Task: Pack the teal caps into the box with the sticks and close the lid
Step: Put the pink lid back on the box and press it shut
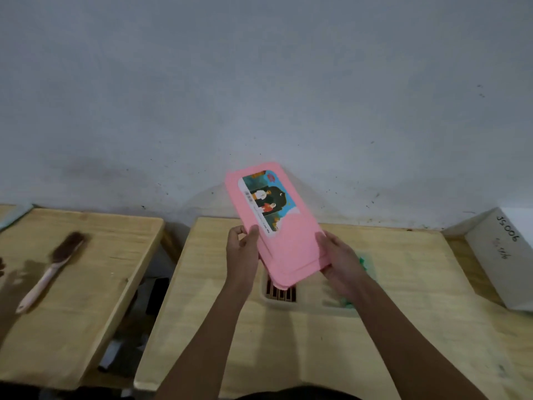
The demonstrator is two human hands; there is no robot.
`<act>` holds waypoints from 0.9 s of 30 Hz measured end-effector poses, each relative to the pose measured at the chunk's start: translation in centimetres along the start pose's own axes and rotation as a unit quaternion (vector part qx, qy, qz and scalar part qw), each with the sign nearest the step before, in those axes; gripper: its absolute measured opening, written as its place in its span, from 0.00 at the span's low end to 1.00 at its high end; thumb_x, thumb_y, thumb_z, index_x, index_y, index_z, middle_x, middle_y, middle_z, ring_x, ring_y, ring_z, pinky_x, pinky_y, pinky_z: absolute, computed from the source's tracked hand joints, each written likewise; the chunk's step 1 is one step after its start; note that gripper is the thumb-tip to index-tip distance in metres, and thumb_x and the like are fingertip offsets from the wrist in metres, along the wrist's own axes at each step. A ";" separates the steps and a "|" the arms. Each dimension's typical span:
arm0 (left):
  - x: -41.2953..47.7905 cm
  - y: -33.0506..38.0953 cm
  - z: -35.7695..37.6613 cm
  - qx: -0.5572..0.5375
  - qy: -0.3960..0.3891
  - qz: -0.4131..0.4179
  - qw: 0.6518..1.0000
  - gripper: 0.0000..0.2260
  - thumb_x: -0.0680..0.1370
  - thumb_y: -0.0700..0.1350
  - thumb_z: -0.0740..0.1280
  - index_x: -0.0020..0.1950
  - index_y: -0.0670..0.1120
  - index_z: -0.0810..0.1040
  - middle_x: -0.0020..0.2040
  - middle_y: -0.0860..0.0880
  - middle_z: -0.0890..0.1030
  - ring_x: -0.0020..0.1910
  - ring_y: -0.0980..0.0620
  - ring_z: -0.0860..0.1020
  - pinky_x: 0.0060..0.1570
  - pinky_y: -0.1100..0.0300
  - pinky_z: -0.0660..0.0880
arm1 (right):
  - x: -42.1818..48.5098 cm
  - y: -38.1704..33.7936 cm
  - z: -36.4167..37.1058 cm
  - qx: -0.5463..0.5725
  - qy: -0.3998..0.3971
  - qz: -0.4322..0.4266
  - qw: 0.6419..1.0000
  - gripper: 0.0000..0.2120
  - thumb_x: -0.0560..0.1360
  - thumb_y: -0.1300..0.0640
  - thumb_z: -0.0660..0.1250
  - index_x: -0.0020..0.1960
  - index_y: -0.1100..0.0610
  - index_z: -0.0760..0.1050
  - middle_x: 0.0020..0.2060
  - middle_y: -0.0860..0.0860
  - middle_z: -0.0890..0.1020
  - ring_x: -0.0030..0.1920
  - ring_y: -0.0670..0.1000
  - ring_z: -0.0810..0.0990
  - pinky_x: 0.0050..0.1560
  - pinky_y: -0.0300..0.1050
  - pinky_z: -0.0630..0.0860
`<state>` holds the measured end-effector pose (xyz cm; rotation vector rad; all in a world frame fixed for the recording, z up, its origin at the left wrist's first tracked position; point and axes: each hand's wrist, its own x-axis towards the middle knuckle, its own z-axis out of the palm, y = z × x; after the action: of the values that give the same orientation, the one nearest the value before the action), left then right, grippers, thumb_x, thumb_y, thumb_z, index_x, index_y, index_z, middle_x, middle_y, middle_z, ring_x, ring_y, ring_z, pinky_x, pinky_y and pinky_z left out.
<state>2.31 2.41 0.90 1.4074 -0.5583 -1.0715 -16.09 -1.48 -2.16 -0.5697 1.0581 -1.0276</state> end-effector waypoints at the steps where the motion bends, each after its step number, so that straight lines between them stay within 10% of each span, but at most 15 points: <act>1: 0.1 -0.3 -0.1 -0.043 -0.014 -0.037 0.998 0.06 0.78 0.45 0.64 0.53 0.45 0.72 0.48 0.44 0.82 0.43 0.47 0.80 0.44 0.49 0.78 | -0.3 -0.6 -1.0 -0.045 0.004 -0.009 0.999 0.15 0.78 0.57 0.67 0.62 0.61 0.76 0.52 0.60 0.83 0.47 0.54 0.80 0.45 0.49 0.79; 5: 1.4 -1.0 -1.4 -0.131 -0.026 -0.086 0.987 0.14 0.78 0.47 0.64 0.63 0.46 0.75 0.55 0.45 0.82 0.52 0.45 0.81 0.49 0.46 0.80 | -2.3 -3.6 -4.9 -0.242 -0.054 -0.038 0.968 0.12 0.77 0.53 0.67 0.59 0.53 0.80 0.45 0.55 0.85 0.42 0.53 0.81 0.39 0.45 0.77; 12: 1.6 -2.7 -2.4 0.113 -0.059 -0.115 0.985 0.12 0.77 0.48 0.67 0.49 0.39 0.78 0.41 0.42 0.81 0.35 0.46 0.80 0.31 0.54 0.79 | -1.0 -6.3 -8.5 -0.372 0.050 -0.059 0.925 0.14 0.69 0.50 0.77 0.52 0.54 0.83 0.50 0.52 0.85 0.44 0.49 0.82 0.40 0.40 0.77; 17: 0.3 -6.4 -2.7 0.499 -0.079 0.018 0.863 0.20 0.77 0.60 0.60 0.36 0.46 0.74 0.33 0.49 0.79 0.32 0.46 0.79 0.36 0.55 0.75 | 2.2 -4.1 -9.5 -0.486 0.147 -0.087 0.857 0.24 0.71 0.48 0.74 0.63 0.56 0.75 0.61 0.55 0.75 0.52 0.53 0.75 0.46 0.45 0.72; 27: -0.3 -8.0 -2.2 0.655 -0.046 0.080 0.750 0.20 0.80 0.58 0.50 0.49 0.45 0.75 0.46 0.45 0.82 0.46 0.43 0.80 0.43 0.55 0.73 | 3.0 -0.1 -9.0 -0.658 0.179 -0.098 0.725 0.25 0.78 0.40 0.59 0.70 0.52 0.67 0.66 0.57 0.69 0.67 0.59 0.65 0.66 0.59 0.65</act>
<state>1.92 5.05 -7.00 2.4188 -1.6754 -0.5044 -23.91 -3.46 -7.10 -1.7017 2.0825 -0.3818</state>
